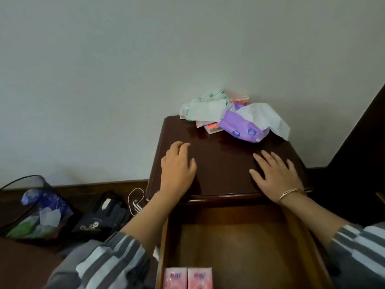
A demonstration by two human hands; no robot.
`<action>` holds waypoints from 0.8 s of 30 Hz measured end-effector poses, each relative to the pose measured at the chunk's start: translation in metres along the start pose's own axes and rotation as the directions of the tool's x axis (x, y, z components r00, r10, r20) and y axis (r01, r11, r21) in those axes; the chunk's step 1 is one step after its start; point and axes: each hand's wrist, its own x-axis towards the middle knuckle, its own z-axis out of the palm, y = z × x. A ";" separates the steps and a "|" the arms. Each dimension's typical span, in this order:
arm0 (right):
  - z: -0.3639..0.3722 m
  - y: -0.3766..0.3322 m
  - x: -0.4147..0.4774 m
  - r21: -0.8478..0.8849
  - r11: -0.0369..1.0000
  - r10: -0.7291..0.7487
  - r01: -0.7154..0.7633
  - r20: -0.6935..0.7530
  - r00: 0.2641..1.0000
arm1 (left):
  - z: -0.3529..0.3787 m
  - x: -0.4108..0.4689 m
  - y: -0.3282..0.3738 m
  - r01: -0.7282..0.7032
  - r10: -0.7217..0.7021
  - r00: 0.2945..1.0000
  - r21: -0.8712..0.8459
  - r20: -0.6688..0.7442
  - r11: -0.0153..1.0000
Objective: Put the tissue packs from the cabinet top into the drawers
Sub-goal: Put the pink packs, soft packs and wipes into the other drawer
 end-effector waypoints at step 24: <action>0.004 0.004 0.000 0.015 0.999 0.045 -0.044 -0.086 0.995 | 0.025 0.083 0.063 -0.666 0.707 0.693 0.249 -0.143 0.703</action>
